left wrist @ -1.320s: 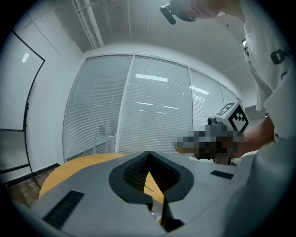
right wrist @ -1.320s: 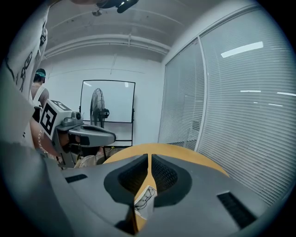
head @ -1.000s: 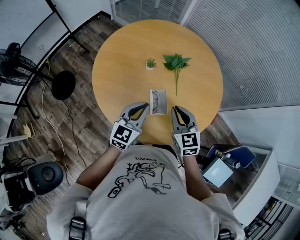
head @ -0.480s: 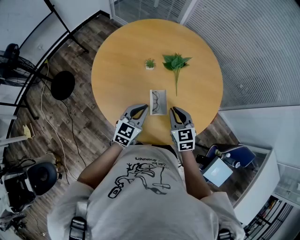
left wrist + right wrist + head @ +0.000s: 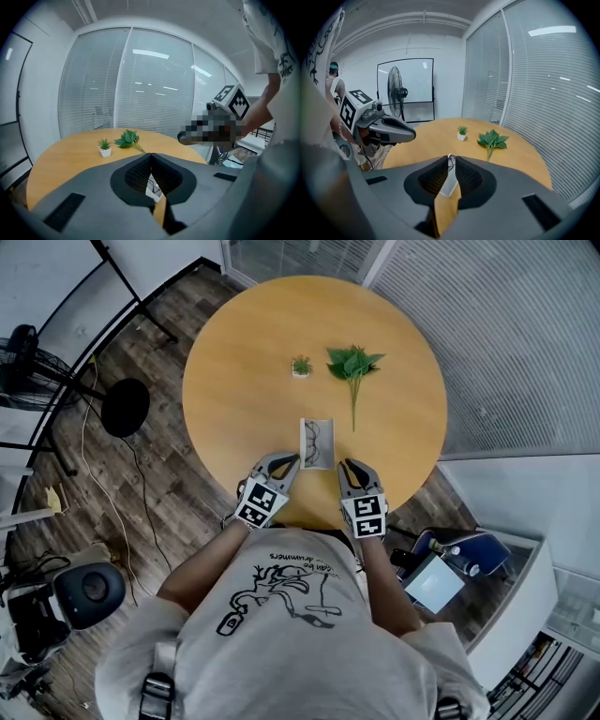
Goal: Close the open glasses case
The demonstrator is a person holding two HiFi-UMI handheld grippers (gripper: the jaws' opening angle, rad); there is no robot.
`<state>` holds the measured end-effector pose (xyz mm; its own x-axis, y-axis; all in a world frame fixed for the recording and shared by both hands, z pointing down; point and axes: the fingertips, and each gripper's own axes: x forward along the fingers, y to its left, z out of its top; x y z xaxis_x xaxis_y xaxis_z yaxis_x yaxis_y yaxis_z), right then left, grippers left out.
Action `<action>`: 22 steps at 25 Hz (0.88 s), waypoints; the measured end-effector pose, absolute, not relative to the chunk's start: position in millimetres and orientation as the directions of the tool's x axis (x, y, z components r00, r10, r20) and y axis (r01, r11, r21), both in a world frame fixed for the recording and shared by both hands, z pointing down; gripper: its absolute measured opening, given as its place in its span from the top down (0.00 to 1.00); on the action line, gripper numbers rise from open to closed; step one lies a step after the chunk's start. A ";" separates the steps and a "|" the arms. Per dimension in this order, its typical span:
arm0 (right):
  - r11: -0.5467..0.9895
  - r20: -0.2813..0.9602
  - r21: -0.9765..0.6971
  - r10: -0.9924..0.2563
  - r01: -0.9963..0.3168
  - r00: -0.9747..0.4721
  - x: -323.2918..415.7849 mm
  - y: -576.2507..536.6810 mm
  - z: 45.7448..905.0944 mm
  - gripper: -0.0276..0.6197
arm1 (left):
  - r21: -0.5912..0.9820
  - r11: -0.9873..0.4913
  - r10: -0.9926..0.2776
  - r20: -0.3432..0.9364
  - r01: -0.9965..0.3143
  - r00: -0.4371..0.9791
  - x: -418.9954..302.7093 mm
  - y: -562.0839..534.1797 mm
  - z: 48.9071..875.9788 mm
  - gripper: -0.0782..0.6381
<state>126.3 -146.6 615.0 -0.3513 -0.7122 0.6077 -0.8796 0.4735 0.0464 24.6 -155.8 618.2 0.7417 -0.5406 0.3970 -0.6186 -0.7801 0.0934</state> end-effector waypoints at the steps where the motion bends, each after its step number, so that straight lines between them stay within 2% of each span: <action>1: 0.474 0.615 0.044 -0.707 -0.879 -0.350 127.1 -146.0 619.5 0.86 | 0.094 -0.782 -0.536 0.404 -0.617 0.741 25.2 -155.6 622.1 0.86; 22: 0.471 0.679 -0.013 -0.643 -0.882 -0.353 130.5 -153.8 676.8 0.84 | 0.092 -0.810 -0.448 0.541 -0.580 0.712 44.1 -149.4 703.3 0.86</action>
<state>130.5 -153.8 676.8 -0.3531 -0.6433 0.6793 -0.8822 0.4707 -0.0127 44.1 -149.4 703.3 0.7116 -0.4480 0.5413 -0.5796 -0.8097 0.0917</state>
